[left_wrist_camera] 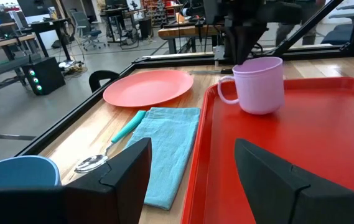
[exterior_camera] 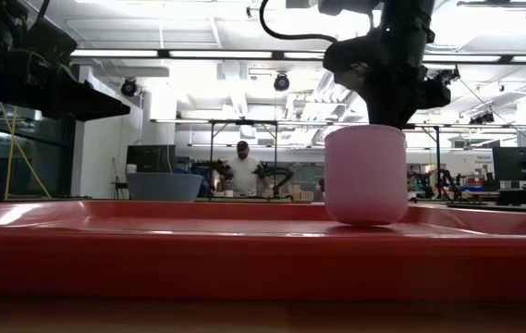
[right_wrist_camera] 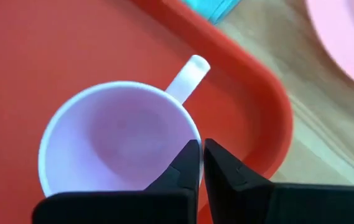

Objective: Set up tray
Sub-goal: Put the pink mug on the top right of the red serving tray

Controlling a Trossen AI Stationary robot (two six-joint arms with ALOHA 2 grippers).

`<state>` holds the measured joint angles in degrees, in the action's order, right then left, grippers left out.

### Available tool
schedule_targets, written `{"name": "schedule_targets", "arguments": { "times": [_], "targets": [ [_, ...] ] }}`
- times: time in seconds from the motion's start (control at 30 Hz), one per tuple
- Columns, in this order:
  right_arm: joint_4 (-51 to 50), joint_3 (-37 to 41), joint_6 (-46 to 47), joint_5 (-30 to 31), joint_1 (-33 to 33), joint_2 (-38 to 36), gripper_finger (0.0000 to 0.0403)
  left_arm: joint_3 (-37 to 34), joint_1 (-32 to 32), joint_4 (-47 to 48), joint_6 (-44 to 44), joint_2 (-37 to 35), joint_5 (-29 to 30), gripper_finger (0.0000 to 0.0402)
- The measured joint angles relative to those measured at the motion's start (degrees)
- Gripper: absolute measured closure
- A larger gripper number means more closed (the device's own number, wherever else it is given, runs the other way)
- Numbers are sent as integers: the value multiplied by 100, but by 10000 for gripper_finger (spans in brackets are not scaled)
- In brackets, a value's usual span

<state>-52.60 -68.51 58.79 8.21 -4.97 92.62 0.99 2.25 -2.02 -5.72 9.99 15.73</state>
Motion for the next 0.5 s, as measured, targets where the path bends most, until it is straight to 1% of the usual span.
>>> {"name": "schedule_targets", "arguments": {
  "times": [0.17, 0.27, 0.4, 0.5],
  "targets": [
    [-97, 0, 246, 432, 0, -162, 403, 0, 1, 0, 0, -1, 0, 140],
    [-246, 0, 290, 516, 0, -261, 403, 0, 1, 0, -2, -1, 0, 140],
    [-536, 0, 293, 468, 0, -314, 402, 0, -1, 1, -9, -1, 2, 140],
    [-439, 0, 243, 210, 2, -340, 403, 0, 1, 1, -9, 1, 2, 140]
  ]
}}
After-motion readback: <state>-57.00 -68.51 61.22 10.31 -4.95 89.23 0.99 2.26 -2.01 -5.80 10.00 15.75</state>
